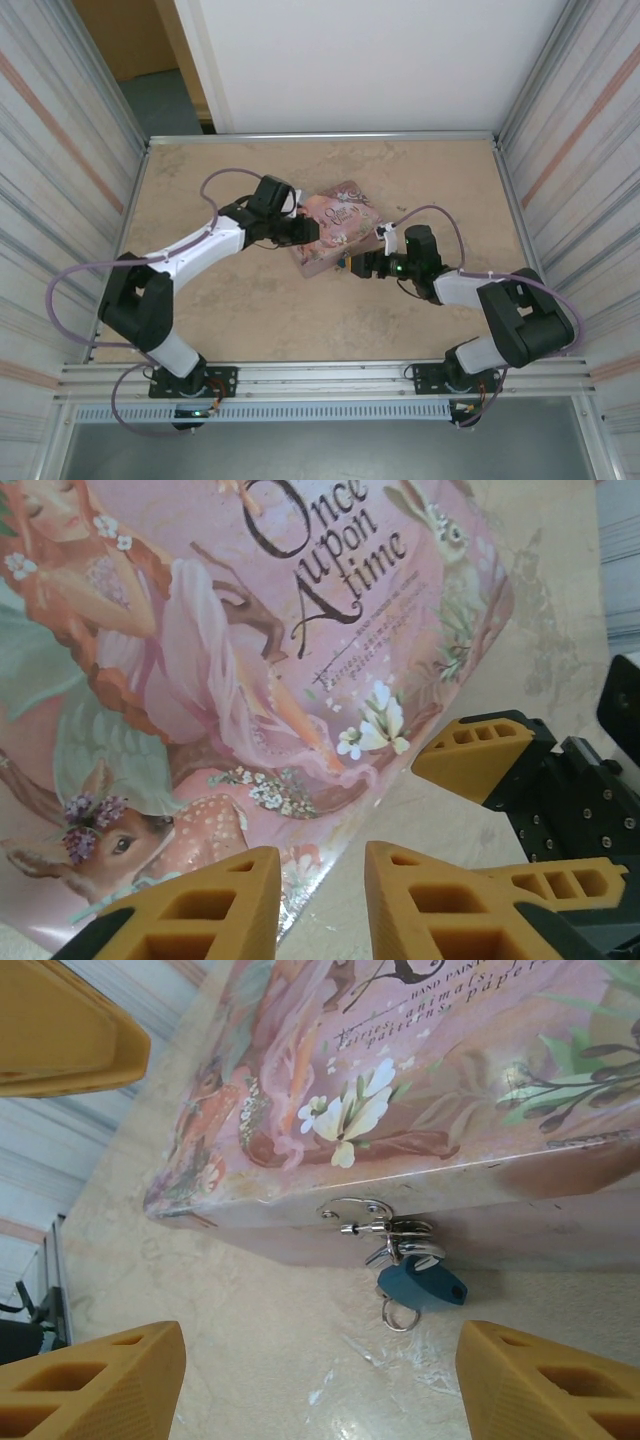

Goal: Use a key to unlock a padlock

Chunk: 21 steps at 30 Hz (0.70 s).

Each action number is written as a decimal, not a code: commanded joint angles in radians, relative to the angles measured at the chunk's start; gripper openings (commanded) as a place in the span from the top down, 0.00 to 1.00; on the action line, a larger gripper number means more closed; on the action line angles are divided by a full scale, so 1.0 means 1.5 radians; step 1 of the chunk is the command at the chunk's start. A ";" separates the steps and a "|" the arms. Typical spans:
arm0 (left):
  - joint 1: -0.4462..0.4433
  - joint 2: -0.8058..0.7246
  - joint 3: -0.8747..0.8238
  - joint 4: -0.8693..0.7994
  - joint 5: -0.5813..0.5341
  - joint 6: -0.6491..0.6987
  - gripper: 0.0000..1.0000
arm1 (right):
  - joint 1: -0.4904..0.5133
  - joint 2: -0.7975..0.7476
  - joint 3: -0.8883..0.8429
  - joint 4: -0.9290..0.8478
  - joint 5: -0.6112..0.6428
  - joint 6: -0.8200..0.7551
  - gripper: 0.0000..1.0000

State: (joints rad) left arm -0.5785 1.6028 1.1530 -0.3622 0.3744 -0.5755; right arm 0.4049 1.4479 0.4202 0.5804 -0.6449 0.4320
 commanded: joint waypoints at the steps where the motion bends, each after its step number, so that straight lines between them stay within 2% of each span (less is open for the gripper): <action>1: -0.005 0.015 0.014 0.002 0.010 0.002 0.73 | 0.007 0.016 -0.003 0.032 0.013 -0.022 0.31; 14: -0.010 0.043 -0.021 0.008 -0.005 -0.008 0.75 | 0.022 0.078 0.008 0.080 0.023 -0.022 0.33; 21: -0.012 0.051 -0.037 0.008 -0.015 -0.012 0.75 | 0.031 0.105 0.017 0.101 0.036 -0.025 0.39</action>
State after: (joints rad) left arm -0.5896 1.6592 1.1217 -0.3443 0.3702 -0.5804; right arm 0.4408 1.5856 0.4225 0.6891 -0.6060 0.4290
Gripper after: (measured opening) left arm 0.255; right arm 0.613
